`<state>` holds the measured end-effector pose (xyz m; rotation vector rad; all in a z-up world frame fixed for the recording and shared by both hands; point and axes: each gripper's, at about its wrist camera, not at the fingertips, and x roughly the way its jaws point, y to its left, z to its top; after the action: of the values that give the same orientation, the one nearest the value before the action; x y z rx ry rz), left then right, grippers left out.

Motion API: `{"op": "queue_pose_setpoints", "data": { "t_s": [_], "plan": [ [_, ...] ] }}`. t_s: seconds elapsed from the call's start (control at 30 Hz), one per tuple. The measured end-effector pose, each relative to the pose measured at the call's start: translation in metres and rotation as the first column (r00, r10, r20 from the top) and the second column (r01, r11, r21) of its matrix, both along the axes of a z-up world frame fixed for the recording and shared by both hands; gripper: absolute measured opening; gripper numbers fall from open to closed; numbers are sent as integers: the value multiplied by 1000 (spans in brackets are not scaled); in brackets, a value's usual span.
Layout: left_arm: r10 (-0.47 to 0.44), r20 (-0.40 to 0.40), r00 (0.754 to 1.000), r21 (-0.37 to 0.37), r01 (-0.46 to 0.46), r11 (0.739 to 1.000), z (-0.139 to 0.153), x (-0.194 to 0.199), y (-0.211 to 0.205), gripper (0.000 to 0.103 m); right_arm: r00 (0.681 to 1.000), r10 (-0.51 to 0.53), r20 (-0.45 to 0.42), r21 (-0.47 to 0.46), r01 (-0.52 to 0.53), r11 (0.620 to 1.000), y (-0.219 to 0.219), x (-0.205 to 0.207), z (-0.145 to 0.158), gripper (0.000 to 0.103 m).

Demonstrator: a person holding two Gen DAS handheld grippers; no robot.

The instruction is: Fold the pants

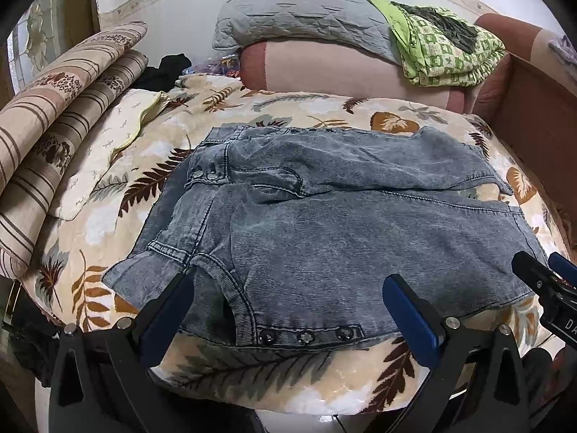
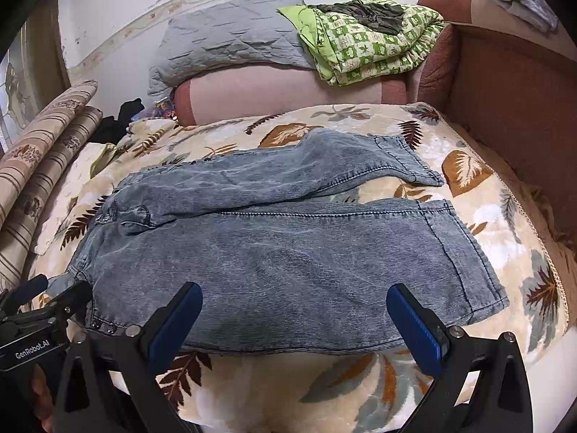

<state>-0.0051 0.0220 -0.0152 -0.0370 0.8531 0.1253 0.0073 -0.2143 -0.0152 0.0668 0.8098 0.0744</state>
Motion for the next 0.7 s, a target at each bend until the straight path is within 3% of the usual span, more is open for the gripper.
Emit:
{"op": "queue_pose_setpoints", "data": {
  "t_s": [0.4, 0.47, 0.53, 0.6, 0.7],
  "plan": [
    [-4, -7, 1000, -13, 4, 1000, -1, 0, 5, 103, 1000, -1, -12, 11, 1, 1000, -3, 0, -2, 103],
    [0, -23, 1000, -65, -2, 998, -4, 1, 17, 103, 999, 4, -33, 62, -2, 998, -10, 0, -7, 103],
    [45, -46, 998, -137, -51, 989, -12, 1, 42, 103, 997, -2, -78, 149, 14, 989, -29, 0, -16, 103],
    [148, -91, 985, -192, -163, 968, -24, 1, 77, 103, 992, -35, -121, 227, 62, 972, -56, -3, -28, 103],
    [286, -161, 945, -249, -319, 914, -42, 2, 125, 103, 971, -134, -196, 378, 201, 904, -109, -10, -52, 103]
  ]
}}
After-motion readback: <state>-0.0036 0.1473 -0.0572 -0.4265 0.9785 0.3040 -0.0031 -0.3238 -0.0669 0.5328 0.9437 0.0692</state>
